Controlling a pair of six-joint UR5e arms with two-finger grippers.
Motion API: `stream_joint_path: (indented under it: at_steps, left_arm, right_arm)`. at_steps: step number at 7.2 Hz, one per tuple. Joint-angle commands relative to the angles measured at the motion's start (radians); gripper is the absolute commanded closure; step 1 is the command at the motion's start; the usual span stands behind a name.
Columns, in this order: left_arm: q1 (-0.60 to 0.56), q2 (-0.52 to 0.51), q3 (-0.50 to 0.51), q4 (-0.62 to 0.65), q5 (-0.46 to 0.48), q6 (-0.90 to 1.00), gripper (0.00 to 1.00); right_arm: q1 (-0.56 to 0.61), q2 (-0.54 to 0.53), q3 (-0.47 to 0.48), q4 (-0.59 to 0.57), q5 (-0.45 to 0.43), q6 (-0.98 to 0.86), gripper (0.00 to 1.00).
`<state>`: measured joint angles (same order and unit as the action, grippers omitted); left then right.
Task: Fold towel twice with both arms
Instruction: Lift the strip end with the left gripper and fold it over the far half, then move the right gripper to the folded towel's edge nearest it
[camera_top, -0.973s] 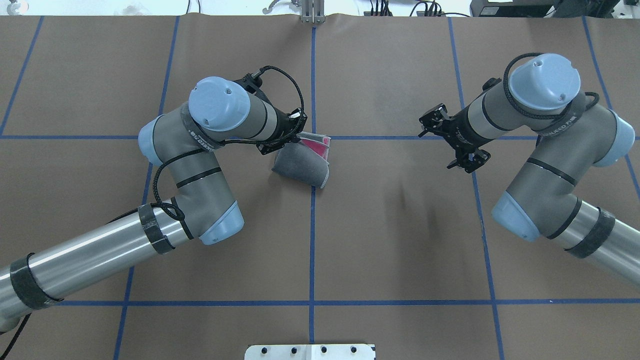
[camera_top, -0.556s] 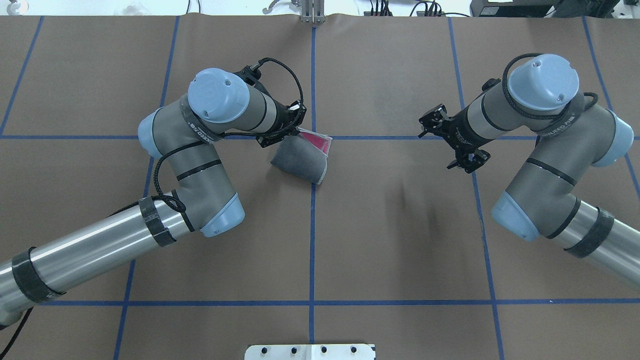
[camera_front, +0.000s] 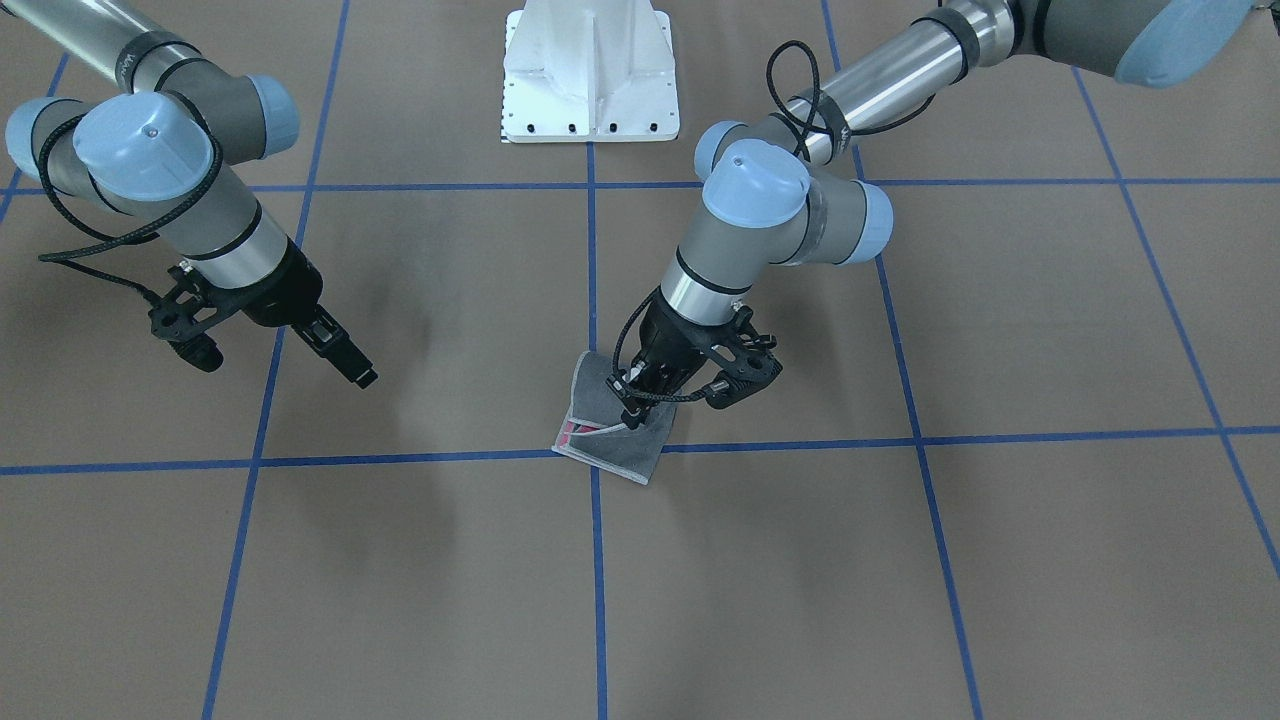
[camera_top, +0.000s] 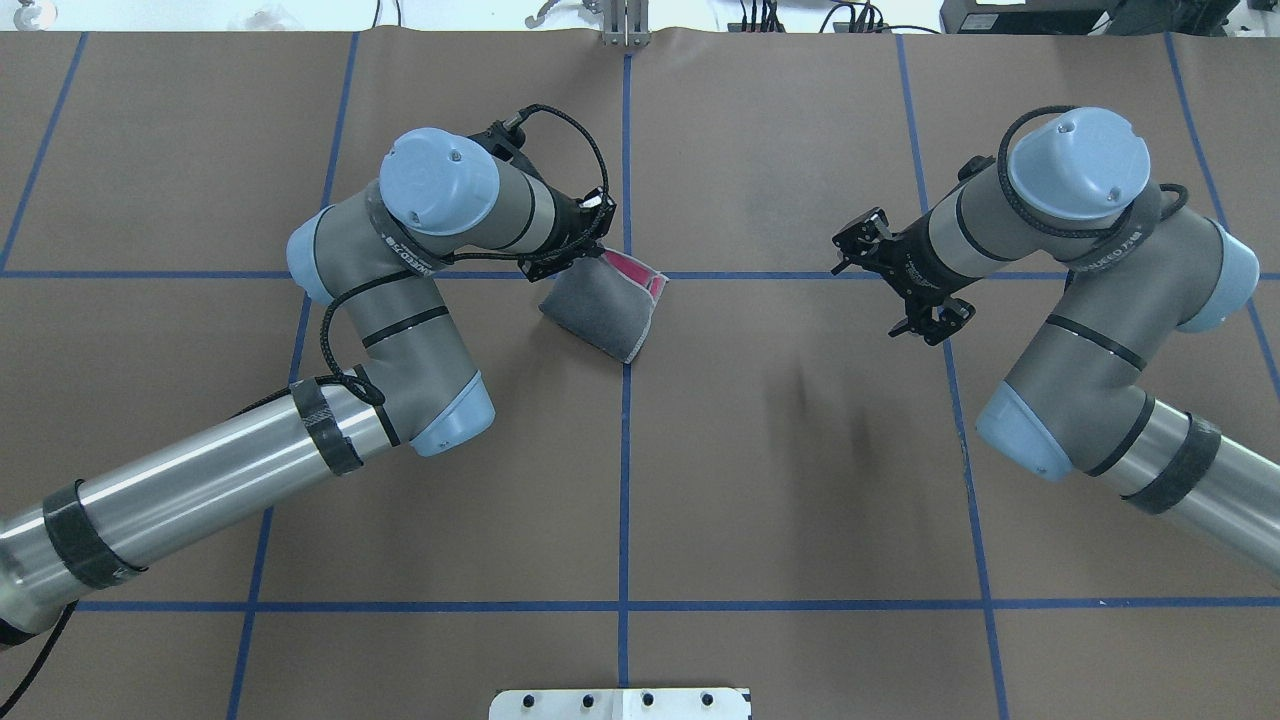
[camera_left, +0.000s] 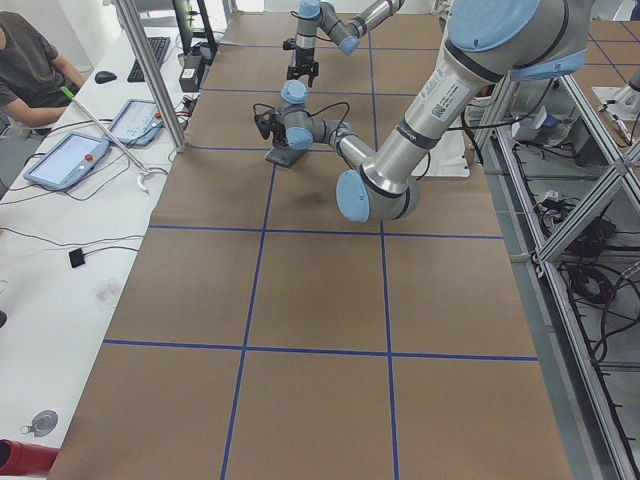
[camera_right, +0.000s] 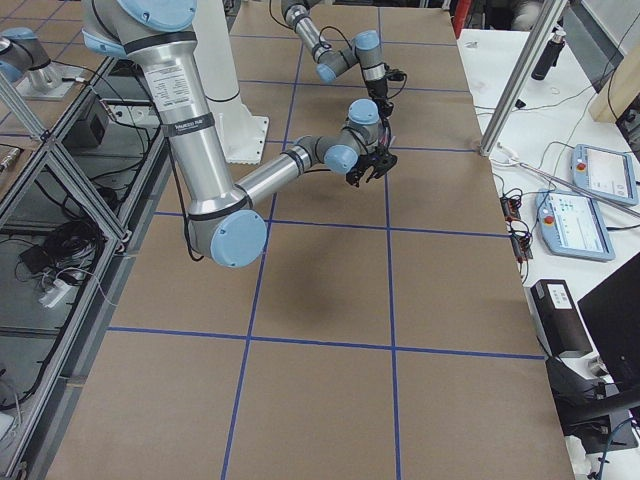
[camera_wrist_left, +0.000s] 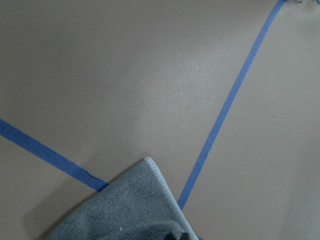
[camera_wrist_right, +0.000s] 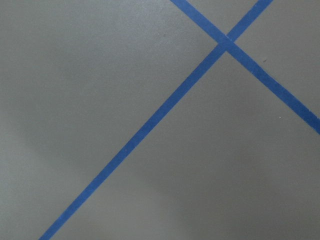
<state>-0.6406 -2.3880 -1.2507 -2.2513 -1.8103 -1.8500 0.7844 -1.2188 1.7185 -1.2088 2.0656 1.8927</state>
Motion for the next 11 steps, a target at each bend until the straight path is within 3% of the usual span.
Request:
stream_joint_path:
  at_steps: [1,2,3,6,7,8,10,11]
  left_arm:
    - [-0.008,-0.017,0.039,-0.011,0.0,0.002,0.98]
    - [-0.014,-0.025,0.063,-0.013,0.0,0.011,0.09]
    - [-0.019,-0.031,0.071,-0.017,0.0,0.023,0.0]
    - [-0.057,-0.054,0.057,-0.024,-0.009,0.026,0.0]
    - [-0.062,-0.045,0.038,-0.022,-0.033,0.029,0.0]
    - [-0.077,-0.019,0.027,-0.027,-0.126,0.029,0.0]
    - [-0.083,0.16,-0.147,-0.025,-0.144,0.072,0.0]
    - [-0.082,0.24,-0.218,-0.027,-0.144,0.098,0.0]
  right_arm:
    - [-0.001,0.001,-0.004,0.0,-0.001,0.0,0.0]
    - [-0.002,0.002,-0.004,0.0,-0.001,0.002,0.0]
    - [-0.004,0.005,-0.005,0.0,-0.002,0.002,0.0]
    - [-0.007,0.08,-0.062,0.0,-0.005,0.006,0.0]
    - [-0.007,0.106,-0.074,0.0,-0.007,0.018,0.0]
    - [-0.014,0.16,-0.104,0.002,-0.009,0.023,0.0]
    - [-0.034,0.252,-0.193,0.044,-0.013,0.023,0.0]
    - [-0.05,0.271,-0.251,0.16,-0.024,0.023,0.0]
